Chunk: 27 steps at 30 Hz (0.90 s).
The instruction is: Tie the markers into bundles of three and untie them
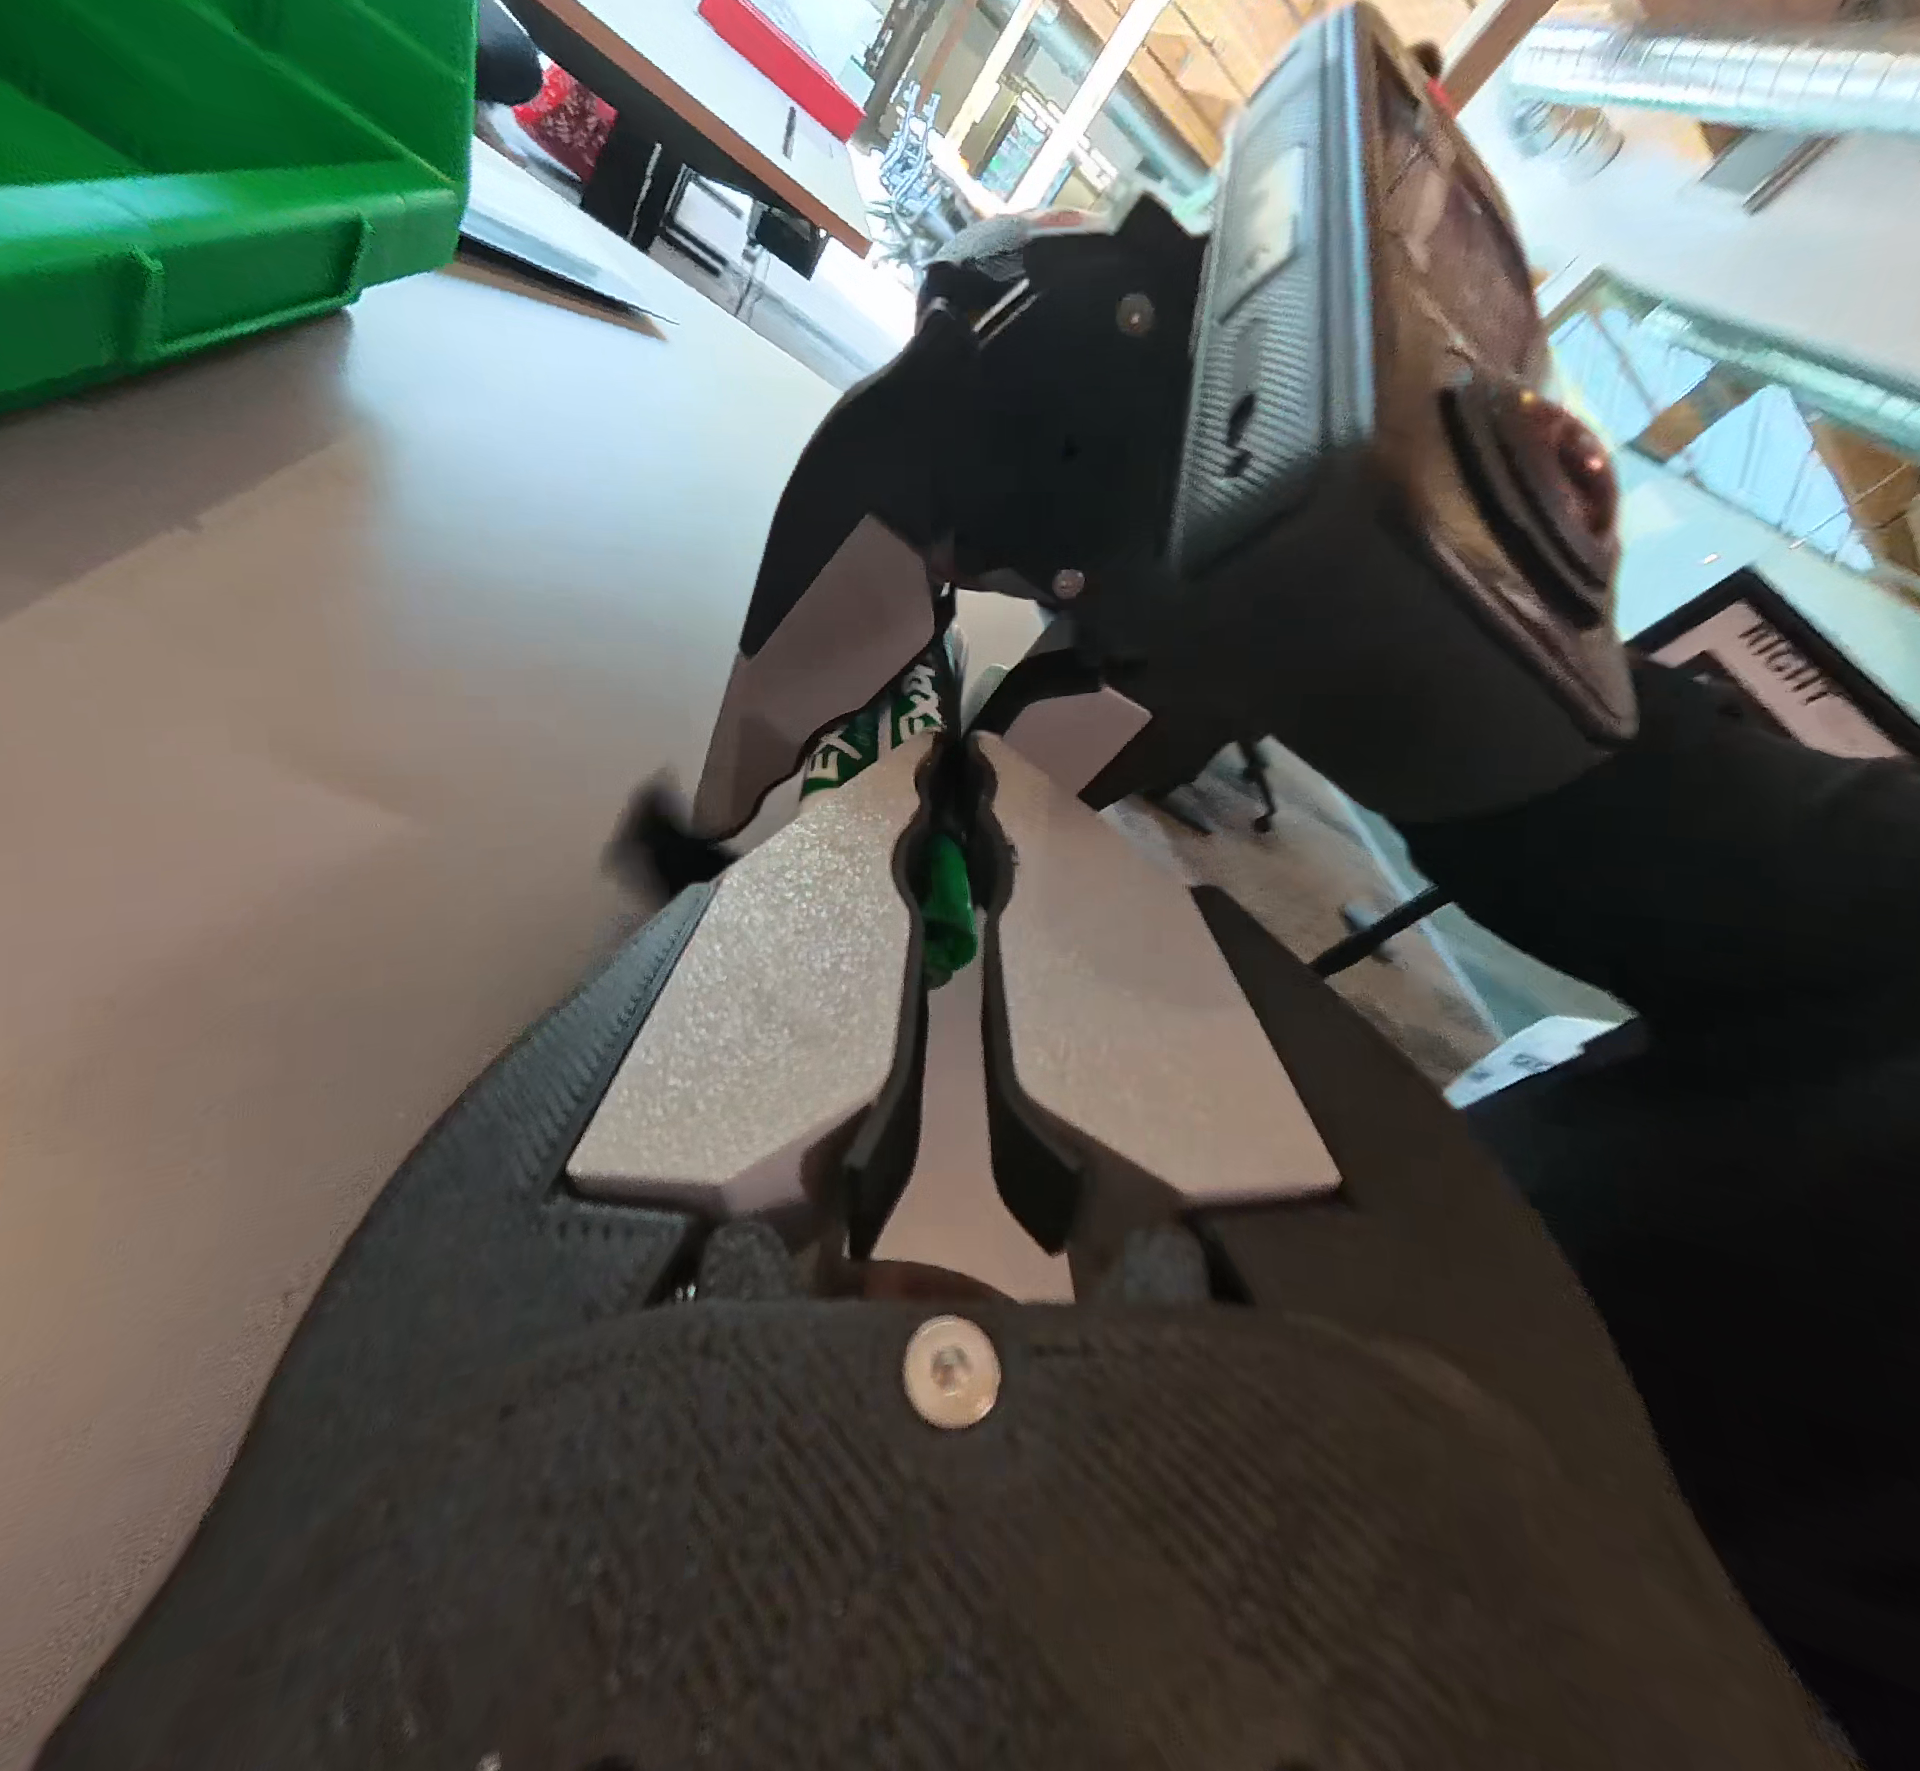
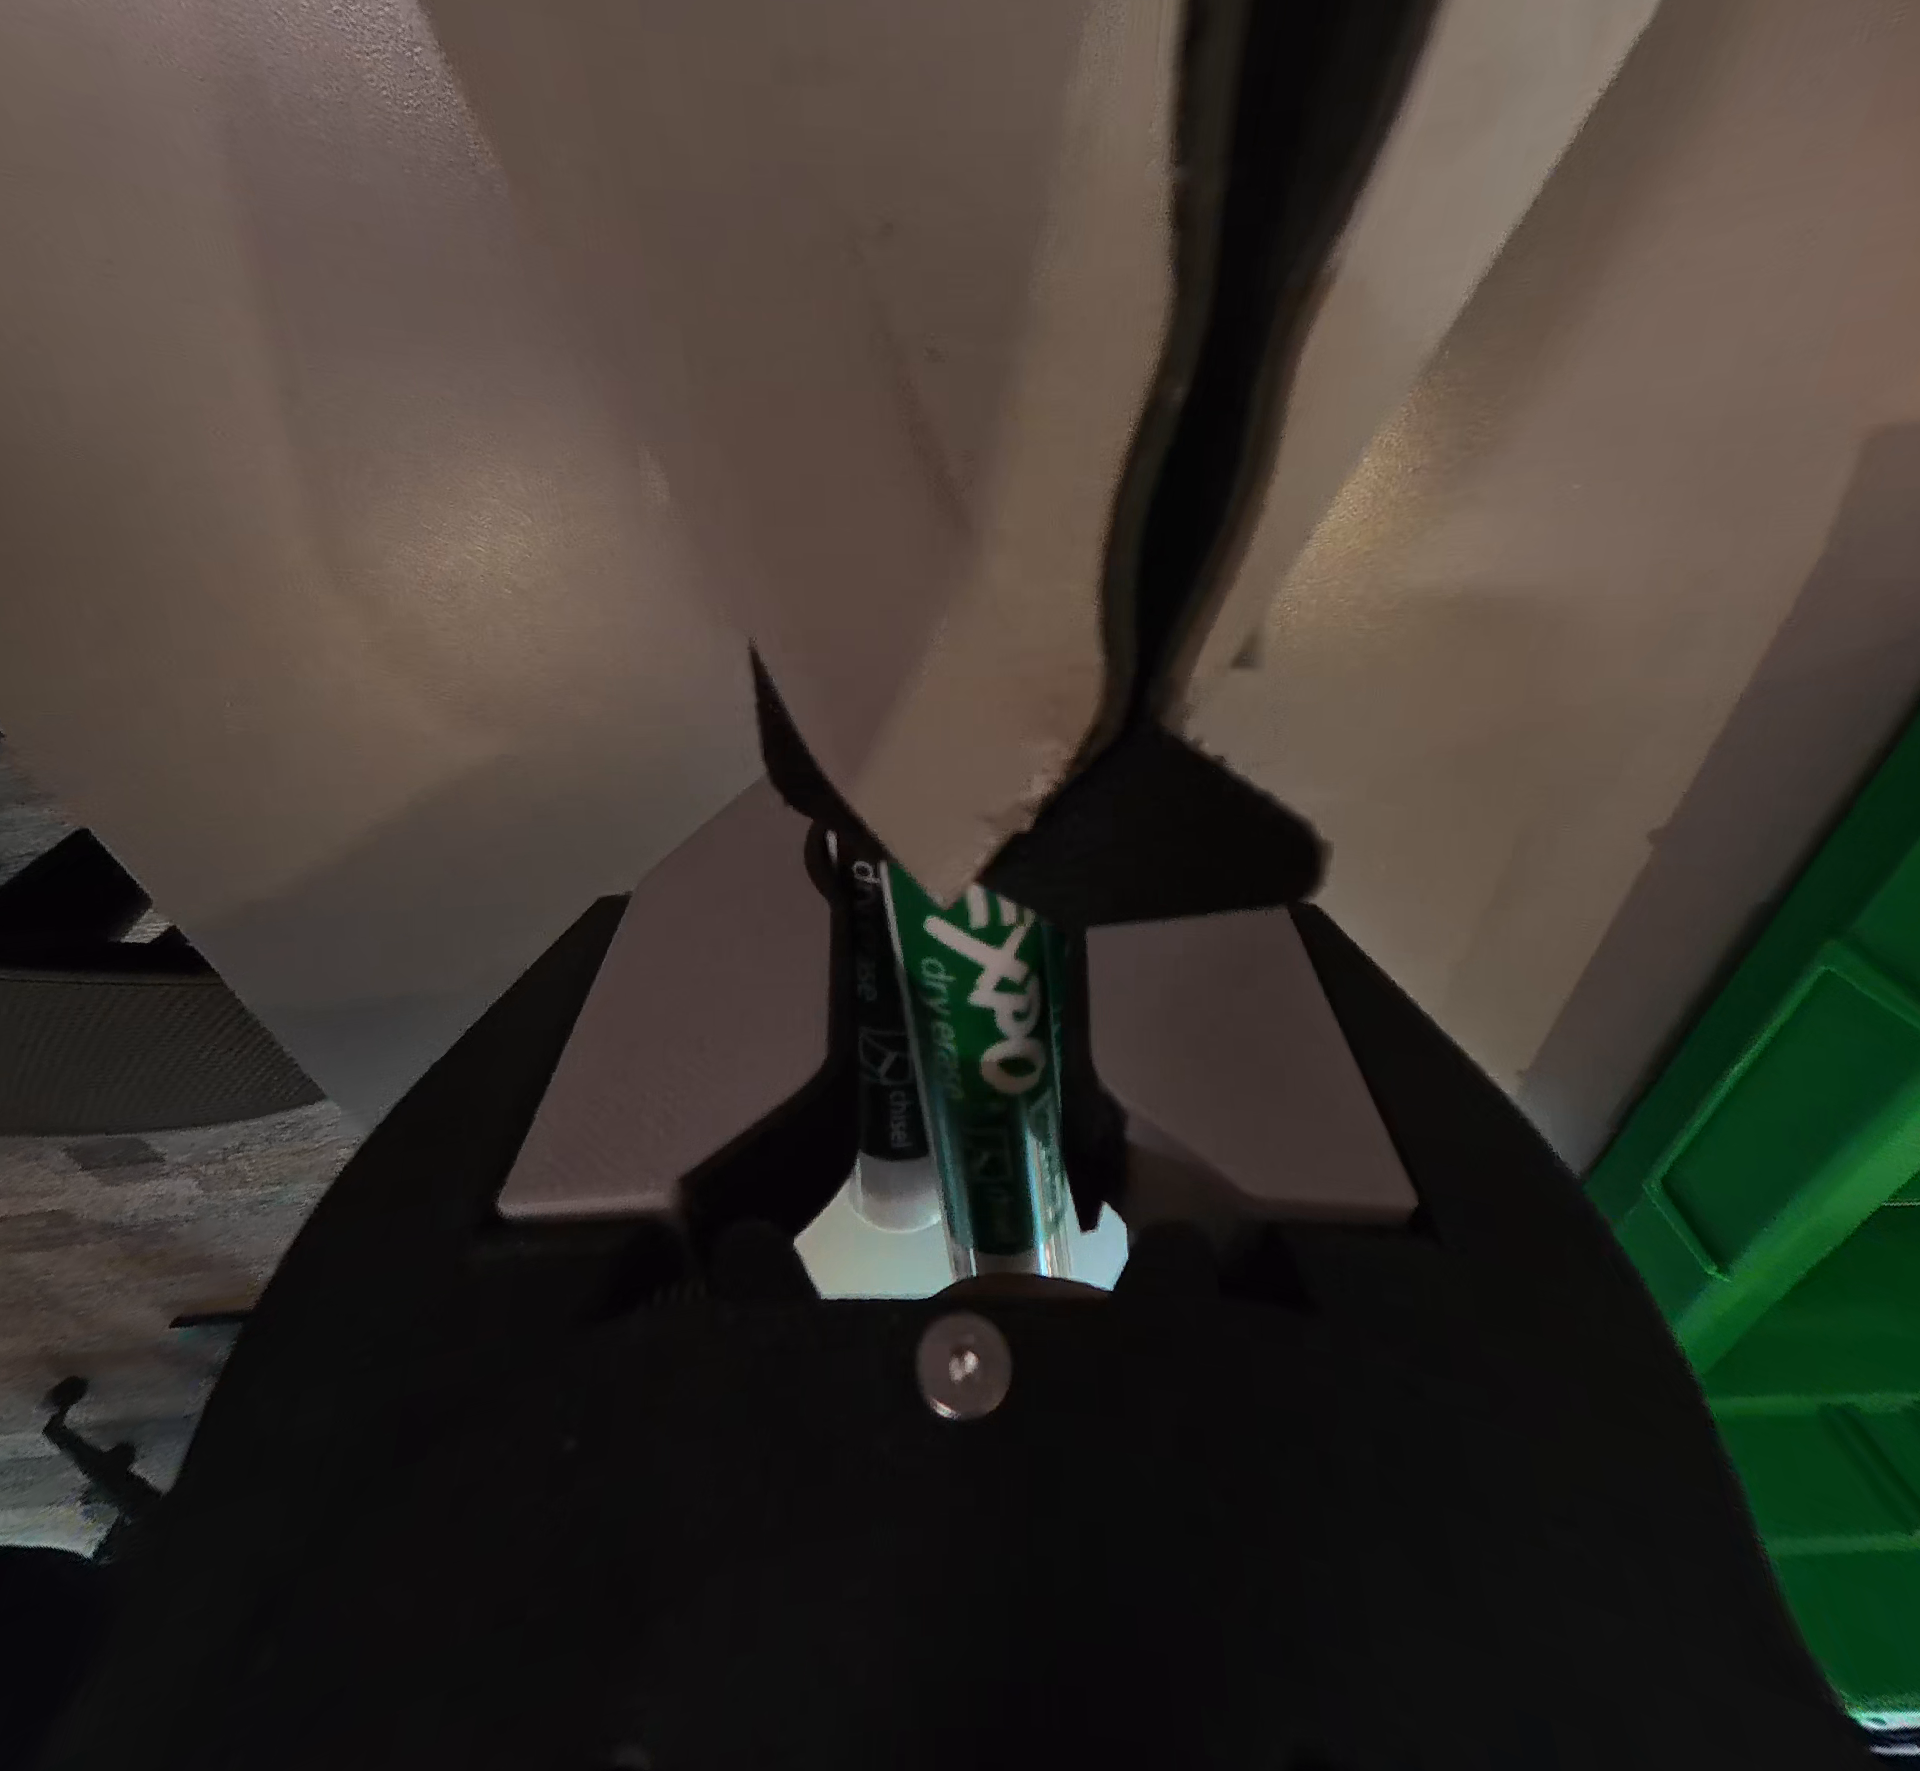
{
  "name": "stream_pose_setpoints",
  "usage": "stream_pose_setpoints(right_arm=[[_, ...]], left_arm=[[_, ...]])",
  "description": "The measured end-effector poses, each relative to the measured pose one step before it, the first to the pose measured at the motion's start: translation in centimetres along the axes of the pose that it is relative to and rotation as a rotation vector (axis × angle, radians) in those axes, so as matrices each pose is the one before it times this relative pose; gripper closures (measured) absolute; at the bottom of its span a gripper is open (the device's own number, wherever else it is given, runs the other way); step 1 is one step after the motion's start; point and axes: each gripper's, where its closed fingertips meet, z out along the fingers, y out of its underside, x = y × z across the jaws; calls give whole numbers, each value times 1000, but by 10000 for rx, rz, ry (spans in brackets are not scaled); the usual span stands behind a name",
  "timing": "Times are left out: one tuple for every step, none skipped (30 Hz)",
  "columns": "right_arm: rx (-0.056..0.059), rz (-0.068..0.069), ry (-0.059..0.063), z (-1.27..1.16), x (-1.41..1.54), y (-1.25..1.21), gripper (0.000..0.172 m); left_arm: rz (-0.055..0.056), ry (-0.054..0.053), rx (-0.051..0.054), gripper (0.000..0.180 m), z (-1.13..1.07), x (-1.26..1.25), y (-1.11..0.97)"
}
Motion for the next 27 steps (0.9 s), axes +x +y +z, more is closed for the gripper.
stream_pose_setpoints(right_arm=[[25, -46, 82, -15, 40, -64, 135], [45, -59, 104, -23, 37, -104, 135], [71, -39, 144, -37, 101, -145, 135], [56, -24, 123, -17, 85, -109, 135], [45, -13, 105, -25, 54, -85, 135], [17, 2, 98, -13, 90, -5, 135], [14, -40, 187, -29, 223, -8, 135], [0, -39, 194, -19, 241, 9, 135], [2, 17, 58, 0, 60, -1, 135], [0, 84, -34, 1, -8, 32, 135], [4, 96, -76, 22, -4, 32, 135], [21, 49, -72, 18, -3, 15, 135], [3, 61, -70, 15, 0, 38, 135], [-26, 84, -72, 16, -8, 45, 135], [-2, 20, -38, 14, -6, 9, 135], [-5, 7, -25, 10, -2, -1, 135], [-14, 13, -25, 5, 2, -1, 135], [-16, 6, -12, 11, -8, -1, 135], [-10, -13, -2, 3, 0, -5, 135], [-2, -33, 10, -4, 1, -19, 135], [19, -15, 1, 0, -30, -37, 135], [22, 28, -20, 7, -28, -36, 135], [4, 64, -28, 9, -9, 8, 135], [11, 67, -54, 16, -2, 17, 135], [19, 30, -55, 9, 5, 11, 135], [13, 31, -50, 14, -2, 12, 135], [0, 51, -56, 17, 2, 12, 135]], left_arm=[[-315, 151, 66, 180, -73, 43, -91], [-273, 66, 80, 180, -99, -80, -99], [-189, 18, 73, 180, -91, -122, -106], [-83, 5, 49, 180, -70, -89, -64], [7, -10, -3, 180, -39, -49, 7], [40, -17, -29, 180, -1, 1, 34], [49, -33, 16, 180, 9, 3, -55], [52, -60, 37, 180, -20, -43, -88], [20, -29, 25, 180, -26, -28, -63], [-11, 31, 25, 180, -48, 22, -69], [0, 7, 65, 180, -86, -23, -138], [30, -31, 104, 180, -122, -48, -240], [74, -36, 92, 180, -178, -15, -320], [93, -63, 70, 179, -210, -23, -372], [126, -65, 72, 177, -248, 11, -440], [148, -67, 87, 177, -254, 36, -438], [97, -69, 72, 174, -201, 16, -372], [13, -39, 11, 167, -102, 11, -208], [-16, 46, -36, 166, -18, 76, -38], [-43, -29, -31, 167, 65, -57, 55], [-30, -108, -37, 167, 103, -217, 118], [-9, -80, -38, 167, 107, -203, 149], [-3, -42, -17, 167, 84, -141, 116], [-19, -58, -13, 167, 1, -159, 34], [1, -34, 35, 166, -107, -74, -137], [37, -44, 75, 165, -233, -49, -310], [105, -94, 90, 162, -342, -78, -447]])
